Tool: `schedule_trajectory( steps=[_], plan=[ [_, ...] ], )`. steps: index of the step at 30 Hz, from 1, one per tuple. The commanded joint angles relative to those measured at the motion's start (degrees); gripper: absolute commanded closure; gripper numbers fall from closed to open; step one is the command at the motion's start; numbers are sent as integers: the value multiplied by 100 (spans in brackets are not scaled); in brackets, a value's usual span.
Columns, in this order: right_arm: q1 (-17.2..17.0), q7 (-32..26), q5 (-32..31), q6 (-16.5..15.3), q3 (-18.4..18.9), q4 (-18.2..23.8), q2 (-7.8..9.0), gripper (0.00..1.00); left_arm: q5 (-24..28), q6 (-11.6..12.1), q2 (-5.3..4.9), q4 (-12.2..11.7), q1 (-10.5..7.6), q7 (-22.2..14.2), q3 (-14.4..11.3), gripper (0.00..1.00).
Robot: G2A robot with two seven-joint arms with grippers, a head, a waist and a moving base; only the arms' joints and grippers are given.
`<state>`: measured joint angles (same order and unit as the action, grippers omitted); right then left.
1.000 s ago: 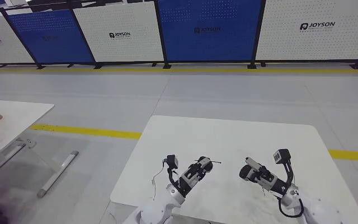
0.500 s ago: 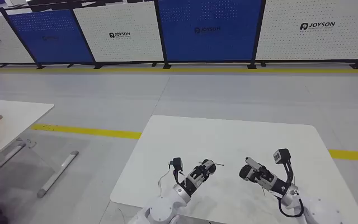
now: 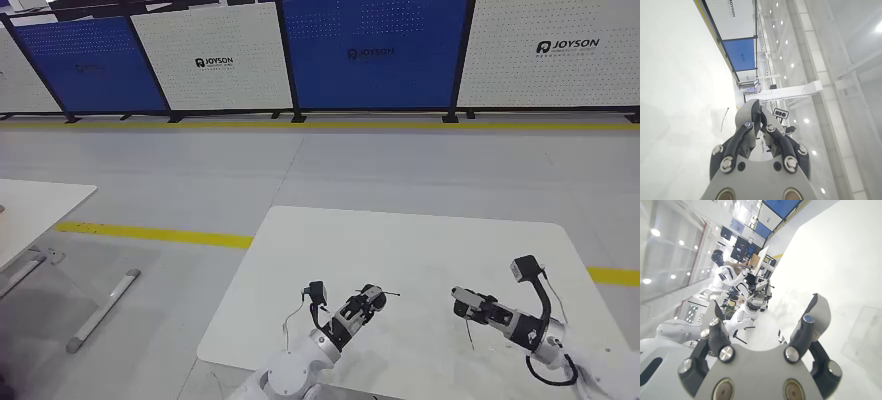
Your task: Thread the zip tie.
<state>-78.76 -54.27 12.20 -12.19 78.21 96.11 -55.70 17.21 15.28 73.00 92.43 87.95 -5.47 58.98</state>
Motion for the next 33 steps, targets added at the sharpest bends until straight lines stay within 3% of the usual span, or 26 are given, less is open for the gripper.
schedule_trajectory(
  steps=[1, 4, 18, 21, 26, 29, 33],
  plan=[
    [197, -591, -107, 194, 86, -107, 45, 0, 0, 0, 0, 0, 0, 0, 0, 100],
    [395, -680, -294, 348, 73, -207, 58, 0, 0, 0, 0, 0, 0, 0, 0, 100],
    [395, -680, -294, 348, 73, -207, 58, 0, 0, 0, 0, 0, 0, 0, 0, 100],
    [310, -374, -883, 339, 122, 68, 84, 0, 0, 0, 0, 0, 0, 0, 0, 100],
    [358, -886, -2036, 411, 279, 610, 198, 0, 0, 0, 0, 0, 0, 0, 0, 100],
    [578, -1365, -2274, 424, 189, 598, 230, 0, 0, 0, 0, 0, 0, 0, 0, 100],
    [1031, -1869, -2779, 341, -224, 483, 232, 0, 0, 0, 0, 0, 0, 0, 0, 100]
  ],
)
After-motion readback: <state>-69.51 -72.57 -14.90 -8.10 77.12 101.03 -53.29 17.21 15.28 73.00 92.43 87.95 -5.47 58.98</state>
